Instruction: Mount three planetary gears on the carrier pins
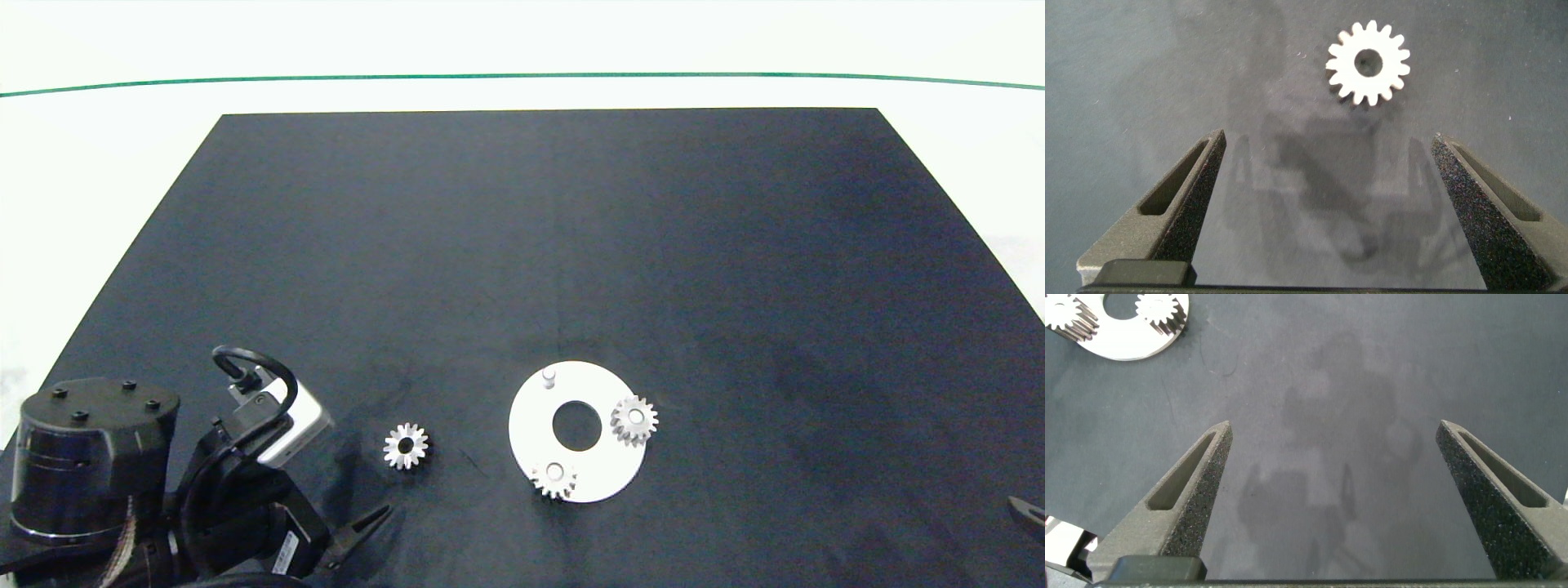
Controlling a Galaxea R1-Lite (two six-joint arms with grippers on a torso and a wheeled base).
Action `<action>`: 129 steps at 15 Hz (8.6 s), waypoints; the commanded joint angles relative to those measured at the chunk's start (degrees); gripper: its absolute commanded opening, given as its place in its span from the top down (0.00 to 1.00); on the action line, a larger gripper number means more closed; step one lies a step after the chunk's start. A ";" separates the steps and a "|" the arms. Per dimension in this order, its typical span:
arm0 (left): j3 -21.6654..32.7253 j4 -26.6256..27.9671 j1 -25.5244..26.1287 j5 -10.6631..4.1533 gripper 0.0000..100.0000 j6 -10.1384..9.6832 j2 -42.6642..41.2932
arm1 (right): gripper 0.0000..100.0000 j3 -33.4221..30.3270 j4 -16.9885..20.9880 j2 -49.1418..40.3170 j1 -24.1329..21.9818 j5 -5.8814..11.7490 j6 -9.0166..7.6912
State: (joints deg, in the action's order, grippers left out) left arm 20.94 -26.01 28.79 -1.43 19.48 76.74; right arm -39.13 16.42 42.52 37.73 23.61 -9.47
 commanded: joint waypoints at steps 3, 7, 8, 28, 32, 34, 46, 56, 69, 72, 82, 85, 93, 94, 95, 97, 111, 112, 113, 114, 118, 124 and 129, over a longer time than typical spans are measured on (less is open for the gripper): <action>0.94 -3.25 0.82 -0.07 0.00 0.03 4.82 | 0.00 0.02 0.10 0.19 -0.02 0.21 -0.11; 1.38 -3.96 0.91 0.02 0.00 0.03 6.49 | 0.00 -0.07 0.10 0.19 0.06 0.21 -0.11; 1.56 -4.04 0.91 0.02 0.00 0.03 7.11 | 0.00 -0.07 0.10 0.19 0.06 0.12 -0.11; 4.72 -7.47 2.67 0.02 0.34 -1.38 12.12 | 0.00 0.02 0.10 0.81 -0.02 0.12 -0.11; 4.81 -7.47 2.67 0.02 0.43 -1.38 12.12 | 0.00 -0.07 0.10 0.72 -0.02 0.21 -0.11; 4.63 -7.47 2.76 0.02 0.46 -1.90 11.85 | 0.00 -0.07 0.10 0.81 -0.02 0.12 -0.11; 4.28 -7.47 3.90 -0.07 0.70 -2.08 11.68 | 0.00 -0.42 0.10 0.81 -0.02 0.21 -0.11; 4.11 -7.38 4.25 -0.07 0.91 -2.17 11.50 | 0.00 0.72 0.28 0.81 -0.02 0.12 0.24; 10.87 -6.86 8.74 -0.33 1.00 -4.36 11.24 | 0.00 0.72 0.28 0.72 -0.20 0.12 0.33; 17.99 -2.46 12.25 -2.53 1.00 -4.10 13.17 | 0.00 0.72 0.28 0.02 -0.20 0.12 0.33; 37.77 11.51 18.58 -10.53 1.00 0.73 21.35 | 0.00 -0.68 0.28 -0.68 -0.38 0.12 0.07; 37.94 11.60 20.51 -13.87 1.00 3.37 23.10 | 0.00 -1.47 0.28 -0.33 -0.38 -0.06 0.07; 41.02 12.04 22.45 -14.31 1.00 4.60 25.39 | 0.00 -1.56 0.28 -0.25 -0.38 -0.23 0.07; 41.37 12.66 22.80 -14.31 1.00 4.69 25.65 | 0.00 -1.56 0.19 -0.25 -0.38 -0.23 0.07; 41.81 12.74 22.89 -14.31 1.00 4.69 25.92 | 0.00 -1.56 0.28 -0.25 -0.38 -0.15 0.07; 42.43 12.83 22.89 -14.31 1.00 4.69 26.44 | 0.00 -1.56 0.28 -0.25 -0.38 -0.15 0.07; 44.18 12.83 22.18 -14.31 1.00 5.13 28.38 | 0.00 -1.47 0.28 -0.33 -0.38 -0.23 0.07; 44.27 12.83 22.18 -14.31 1.00 5.13 28.47 | 0.00 -1.47 0.28 -0.33 -0.38 -0.23 0.07; 44.27 12.83 22.18 -14.31 1.00 5.22 28.47 | 0.00 -1.39 0.28 -0.42 -0.38 -0.23 0.07; 44.27 12.83 22.09 -14.31 1.00 5.30 28.55 | 0.00 -1.39 0.28 -0.42 -0.38 -0.23 0.07; 44.18 12.83 19.99 -14.22 1.00 6.27 28.47 | 0.00 -1.39 0.28 -0.42 -0.38 -0.32 0.07; 42.69 13.09 20.07 -14.22 1.00 6.10 27.85 | 0.00 -1.47 0.19 -0.25 -0.38 -0.50 0.07; 42.25 13.01 20.16 -14.22 1.00 5.74 28.20 | 0.00 -1.65 0.19 -0.33 -0.38 -0.50 0.07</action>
State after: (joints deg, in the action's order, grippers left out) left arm 63.34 -12.98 49.01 -15.54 25.10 104.68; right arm -40.77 16.53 42.19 37.34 22.95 -9.34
